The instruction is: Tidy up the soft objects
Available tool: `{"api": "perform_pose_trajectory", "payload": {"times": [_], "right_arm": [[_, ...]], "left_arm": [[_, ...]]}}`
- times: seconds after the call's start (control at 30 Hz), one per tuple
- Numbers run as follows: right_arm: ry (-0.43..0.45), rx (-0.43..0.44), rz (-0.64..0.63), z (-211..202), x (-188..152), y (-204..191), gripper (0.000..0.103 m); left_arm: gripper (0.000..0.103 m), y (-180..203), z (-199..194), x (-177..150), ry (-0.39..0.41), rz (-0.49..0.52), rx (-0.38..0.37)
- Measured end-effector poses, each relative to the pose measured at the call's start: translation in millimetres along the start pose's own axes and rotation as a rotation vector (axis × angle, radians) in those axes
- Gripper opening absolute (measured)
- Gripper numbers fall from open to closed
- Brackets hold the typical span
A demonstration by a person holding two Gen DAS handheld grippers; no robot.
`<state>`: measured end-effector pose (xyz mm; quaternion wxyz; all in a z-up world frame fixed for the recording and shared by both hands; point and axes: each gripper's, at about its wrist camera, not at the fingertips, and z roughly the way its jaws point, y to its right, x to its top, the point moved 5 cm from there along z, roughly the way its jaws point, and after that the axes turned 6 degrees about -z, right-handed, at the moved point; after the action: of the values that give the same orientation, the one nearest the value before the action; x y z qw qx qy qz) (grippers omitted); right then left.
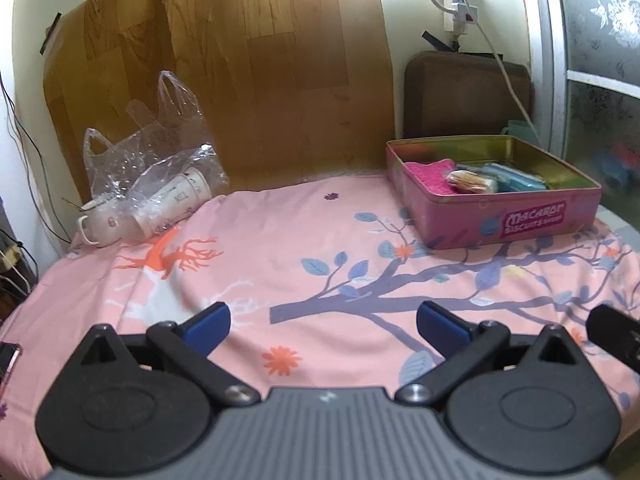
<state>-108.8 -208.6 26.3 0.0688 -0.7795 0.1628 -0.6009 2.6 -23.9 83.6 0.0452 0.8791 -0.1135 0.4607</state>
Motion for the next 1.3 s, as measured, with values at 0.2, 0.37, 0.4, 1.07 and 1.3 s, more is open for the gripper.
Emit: {"api": "perform_pose_trajectory", "payload": {"times": [0.2, 0.37, 0.4, 1.07, 1.3], "right_arm": [[0.001, 0.002, 0.001, 0, 1, 2, 0.103], [0.002, 0.0, 0.001, -1, 0, 0, 0.103], [0.003, 0.0, 0.0, -1, 0, 0, 0.103], [0.002, 0.01, -0.002, -1, 1, 2, 0.103], [-0.003, 0.016, -0.006, 1, 1, 2, 0.103]], "left_arm": [[0.103, 0, 0, 1, 0.003, 0.012, 0.0], [0.103, 2, -1, 2, 0.017, 0.018, 0.013], [0.103, 3, -2, 2, 0.019, 0.018, 0.02], [0.103, 10, 1, 0, -0.019, 0.024, -0.007], [0.103, 10, 1, -1, -0.034, 0.023, -0.027]]}}
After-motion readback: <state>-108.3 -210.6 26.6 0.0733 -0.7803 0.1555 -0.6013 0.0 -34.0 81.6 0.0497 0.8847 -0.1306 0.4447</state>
